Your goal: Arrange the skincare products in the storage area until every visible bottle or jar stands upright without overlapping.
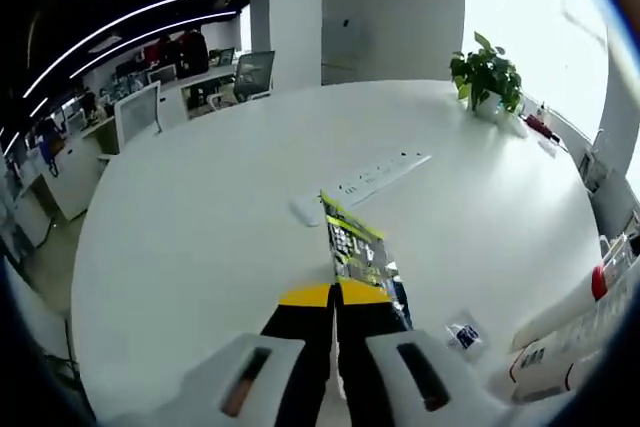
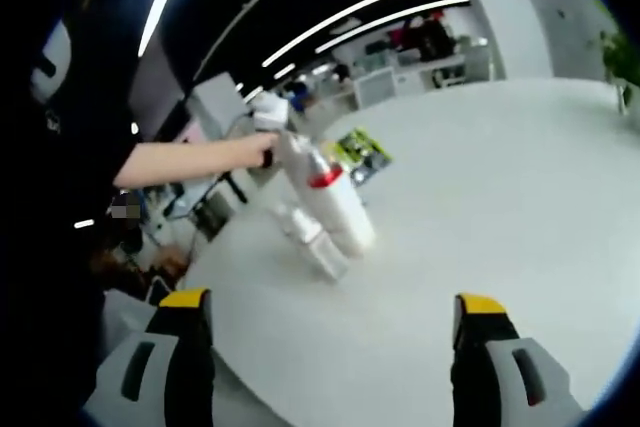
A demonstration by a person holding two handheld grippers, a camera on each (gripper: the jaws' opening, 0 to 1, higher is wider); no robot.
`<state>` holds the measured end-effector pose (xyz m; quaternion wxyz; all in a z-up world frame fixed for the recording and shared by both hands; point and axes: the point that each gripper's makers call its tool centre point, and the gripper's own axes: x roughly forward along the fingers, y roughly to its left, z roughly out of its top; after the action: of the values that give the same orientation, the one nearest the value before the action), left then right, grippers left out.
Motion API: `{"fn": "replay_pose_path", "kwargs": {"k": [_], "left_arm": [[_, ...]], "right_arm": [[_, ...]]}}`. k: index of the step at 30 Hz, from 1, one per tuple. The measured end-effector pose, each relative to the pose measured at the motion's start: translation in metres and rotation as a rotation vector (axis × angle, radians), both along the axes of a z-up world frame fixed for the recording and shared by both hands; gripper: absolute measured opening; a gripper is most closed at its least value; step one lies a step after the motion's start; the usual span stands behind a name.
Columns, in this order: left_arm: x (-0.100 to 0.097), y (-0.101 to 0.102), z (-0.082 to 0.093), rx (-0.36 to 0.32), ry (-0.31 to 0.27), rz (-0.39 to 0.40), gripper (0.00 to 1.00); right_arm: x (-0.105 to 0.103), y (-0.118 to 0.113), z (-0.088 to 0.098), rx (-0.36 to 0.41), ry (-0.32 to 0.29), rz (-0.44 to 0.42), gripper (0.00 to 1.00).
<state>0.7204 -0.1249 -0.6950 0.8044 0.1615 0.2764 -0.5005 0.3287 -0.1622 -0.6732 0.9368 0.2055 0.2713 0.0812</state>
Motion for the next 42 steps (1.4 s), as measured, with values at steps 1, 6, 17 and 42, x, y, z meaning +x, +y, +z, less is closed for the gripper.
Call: {"fn": "replay_pose_path", "kwargs": {"k": [1,6,17,42], "left_arm": [[0.001,0.001,0.003,-0.002,-0.002,0.001,0.05],[0.003,0.007,0.015,-0.015,-0.001,0.011,0.04],[0.004,0.022,0.042,-0.038,-0.030,0.000,0.05],[-0.019,0.055,0.109,-0.119,-0.075,-0.003,0.05]], "right_arm": [[0.001,0.000,0.002,0.000,-0.003,0.001,0.99],[0.002,-0.001,0.010,-0.012,-0.022,0.004,0.99],[0.002,0.003,0.025,-0.026,-0.046,0.015,0.99],[0.009,0.028,0.057,-0.054,-0.121,0.063,0.99]]}}
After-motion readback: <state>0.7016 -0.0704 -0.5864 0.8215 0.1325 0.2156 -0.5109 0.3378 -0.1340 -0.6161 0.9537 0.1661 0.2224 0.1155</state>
